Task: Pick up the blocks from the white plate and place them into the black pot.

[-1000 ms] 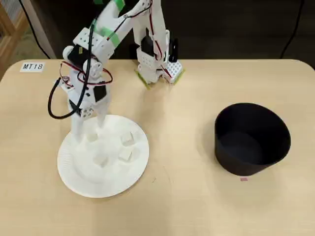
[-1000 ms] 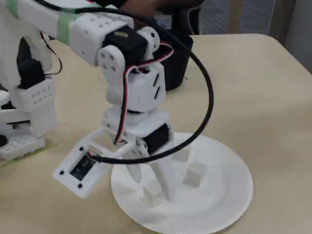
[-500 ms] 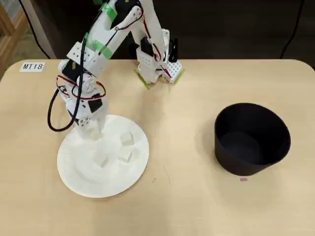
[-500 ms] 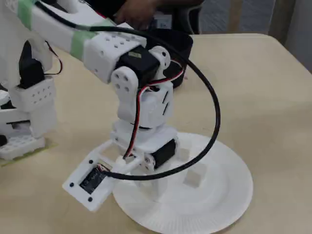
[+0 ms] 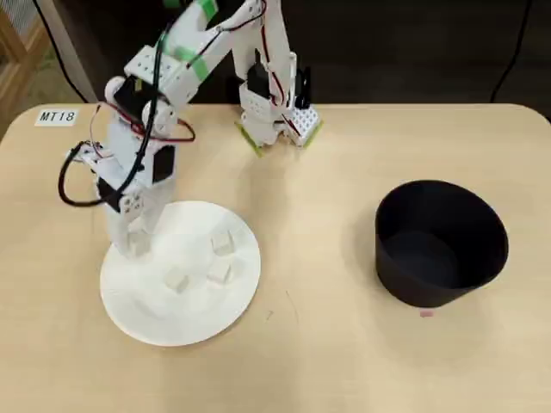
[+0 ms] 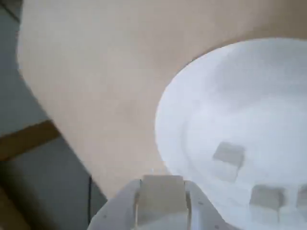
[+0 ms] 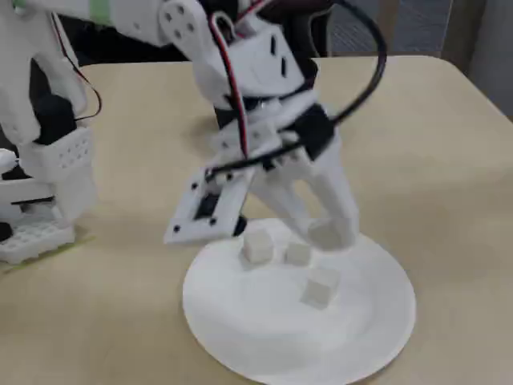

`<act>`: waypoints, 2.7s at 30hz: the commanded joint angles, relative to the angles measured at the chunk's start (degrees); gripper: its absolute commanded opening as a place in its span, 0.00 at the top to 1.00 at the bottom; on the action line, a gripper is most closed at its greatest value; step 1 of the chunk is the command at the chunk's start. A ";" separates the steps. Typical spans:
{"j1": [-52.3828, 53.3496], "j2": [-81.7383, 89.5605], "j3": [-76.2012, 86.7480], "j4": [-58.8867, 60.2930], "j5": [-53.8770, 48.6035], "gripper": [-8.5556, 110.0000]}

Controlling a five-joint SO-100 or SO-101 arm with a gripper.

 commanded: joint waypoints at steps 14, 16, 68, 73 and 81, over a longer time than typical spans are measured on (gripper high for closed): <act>-53.35 26.81 19.60 -13.89 -3.96 0.95; -56.25 27.42 22.76 -16.17 -4.66 0.95; -13.89 3.34 3.34 12.13 2.29 0.95; -9.23 -6.86 -6.06 15.29 1.85 0.95; -7.12 -18.02 -16.52 18.90 1.05 0.95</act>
